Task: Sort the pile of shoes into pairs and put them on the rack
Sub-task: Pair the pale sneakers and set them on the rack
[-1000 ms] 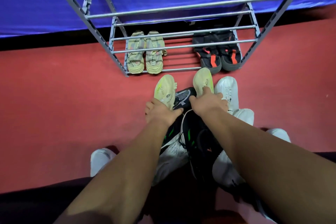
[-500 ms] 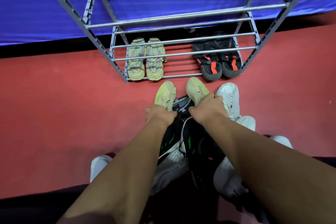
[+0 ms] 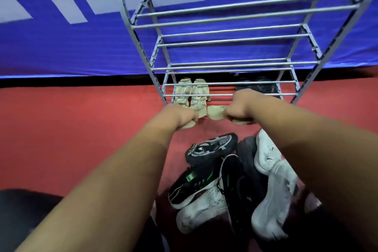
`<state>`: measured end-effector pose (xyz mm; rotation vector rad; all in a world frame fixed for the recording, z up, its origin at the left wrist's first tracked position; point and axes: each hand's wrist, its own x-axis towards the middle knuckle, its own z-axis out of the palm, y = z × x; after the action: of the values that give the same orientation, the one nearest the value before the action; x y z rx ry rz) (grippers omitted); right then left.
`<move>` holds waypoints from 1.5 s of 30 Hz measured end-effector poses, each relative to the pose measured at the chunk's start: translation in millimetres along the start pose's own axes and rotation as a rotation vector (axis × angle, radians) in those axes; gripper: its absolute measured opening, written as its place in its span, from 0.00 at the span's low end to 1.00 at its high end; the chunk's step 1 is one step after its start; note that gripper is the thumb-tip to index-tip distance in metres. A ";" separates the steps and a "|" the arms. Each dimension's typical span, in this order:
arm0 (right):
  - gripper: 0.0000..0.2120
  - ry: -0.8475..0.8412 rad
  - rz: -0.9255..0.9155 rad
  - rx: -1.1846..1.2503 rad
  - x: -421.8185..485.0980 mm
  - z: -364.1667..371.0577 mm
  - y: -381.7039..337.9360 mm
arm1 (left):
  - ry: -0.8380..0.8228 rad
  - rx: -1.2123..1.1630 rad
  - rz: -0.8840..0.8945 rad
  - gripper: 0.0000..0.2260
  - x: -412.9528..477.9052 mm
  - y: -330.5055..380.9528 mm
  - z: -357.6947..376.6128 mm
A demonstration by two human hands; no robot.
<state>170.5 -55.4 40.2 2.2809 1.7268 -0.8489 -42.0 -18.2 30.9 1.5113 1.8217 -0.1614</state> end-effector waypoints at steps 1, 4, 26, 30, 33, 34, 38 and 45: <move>0.15 0.022 -0.033 -0.024 -4.3 -13.7 -7.2 | 0.030 0.017 0.013 0.17 -7.5 2.8 -15.1; 0.17 0.123 -0.097 -0.020 -12.8 -39.5 -22.7 | 0.119 0.040 0.033 0.17 -23.3 6.6 -49.9; 0.25 0.572 -0.050 0.387 113.5 67.9 -40.3 | 0.538 0.374 0.142 0.32 110.3 9.7 9.7; 0.21 0.624 -0.028 0.380 151.9 61.5 -62.2 | 0.602 0.315 0.149 0.30 148.6 12.1 11.0; 0.17 0.595 -0.015 0.382 172.0 51.2 -75.4 | 0.635 0.196 0.133 0.30 170.3 15.9 11.4; 0.17 0.580 -0.012 0.411 174.9 46.9 -79.0 | 0.648 0.193 0.128 0.31 175.4 16.5 12.2; 0.23 0.619 0.019 0.558 193.2 43.3 -85.4 | 0.674 0.196 0.124 0.31 190.8 17.1 12.6; 0.23 0.592 0.017 0.438 205.9 65.7 -85.4 | 0.642 0.213 0.140 0.32 215.3 13.7 13.4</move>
<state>104.9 114.6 -104.0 3.0788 1.8679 -0.6306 -28.3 149.5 -104.7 1.9947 2.2259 0.2341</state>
